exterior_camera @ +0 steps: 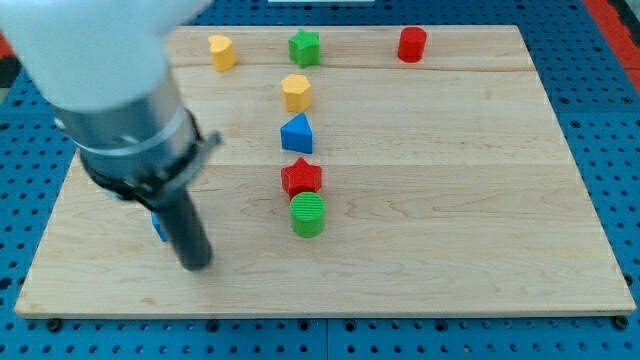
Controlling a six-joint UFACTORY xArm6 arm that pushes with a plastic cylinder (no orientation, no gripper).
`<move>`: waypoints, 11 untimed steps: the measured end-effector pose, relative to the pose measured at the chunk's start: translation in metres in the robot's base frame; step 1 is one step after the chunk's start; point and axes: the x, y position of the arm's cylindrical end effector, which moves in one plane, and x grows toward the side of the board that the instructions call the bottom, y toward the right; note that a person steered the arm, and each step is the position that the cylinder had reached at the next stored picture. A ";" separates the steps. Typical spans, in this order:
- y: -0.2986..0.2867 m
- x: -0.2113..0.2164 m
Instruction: Place the green circle above the blue cube
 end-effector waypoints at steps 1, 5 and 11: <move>0.078 0.021; 0.127 -0.037; -0.032 -0.098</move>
